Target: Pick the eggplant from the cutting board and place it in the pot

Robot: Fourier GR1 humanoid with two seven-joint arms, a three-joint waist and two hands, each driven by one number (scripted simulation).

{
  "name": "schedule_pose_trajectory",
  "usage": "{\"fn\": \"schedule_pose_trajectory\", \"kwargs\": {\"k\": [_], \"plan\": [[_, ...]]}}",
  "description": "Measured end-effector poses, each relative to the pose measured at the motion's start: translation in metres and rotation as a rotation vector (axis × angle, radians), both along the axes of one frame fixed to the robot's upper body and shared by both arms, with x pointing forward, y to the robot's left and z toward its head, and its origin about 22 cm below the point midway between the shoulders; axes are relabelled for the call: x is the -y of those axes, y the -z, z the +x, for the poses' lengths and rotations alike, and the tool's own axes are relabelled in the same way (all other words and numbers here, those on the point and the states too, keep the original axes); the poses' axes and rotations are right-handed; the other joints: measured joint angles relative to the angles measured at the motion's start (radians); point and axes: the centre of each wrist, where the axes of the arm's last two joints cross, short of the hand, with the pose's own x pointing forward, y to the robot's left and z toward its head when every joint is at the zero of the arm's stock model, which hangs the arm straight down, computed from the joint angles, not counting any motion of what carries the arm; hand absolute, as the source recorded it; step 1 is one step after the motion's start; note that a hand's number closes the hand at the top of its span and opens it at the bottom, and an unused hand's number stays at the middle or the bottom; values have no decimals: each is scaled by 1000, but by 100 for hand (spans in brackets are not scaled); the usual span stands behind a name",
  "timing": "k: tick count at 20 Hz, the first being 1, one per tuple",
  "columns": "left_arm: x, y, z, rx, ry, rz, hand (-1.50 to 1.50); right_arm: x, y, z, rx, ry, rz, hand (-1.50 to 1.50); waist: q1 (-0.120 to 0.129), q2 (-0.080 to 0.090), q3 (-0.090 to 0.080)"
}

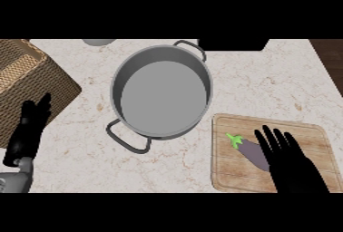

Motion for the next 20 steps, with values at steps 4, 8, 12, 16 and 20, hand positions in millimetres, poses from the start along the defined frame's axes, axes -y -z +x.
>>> {"fn": "schedule_pose_trajectory", "kwargs": {"k": [4,8,12,16,20], "plan": [[-1,-1,-5,-8,-4,-7,0,3,5,8,-24,14,-5,-150,1,0,0],[-3,-1,-5,-7,-6,1,0,0,16,13,-40,21,-3,-150,1,0,0],[-4,1,-2,-2,-1,5,0,10,24,18,-45,27,18,-150,0,0,1],[-8,2,-2,4,4,3,0,12,34,28,-52,25,23,-150,1,-1,1],[-6,-5,1,-4,-3,-1,0,15,38,31,-57,34,27,150,1,0,1]]}}
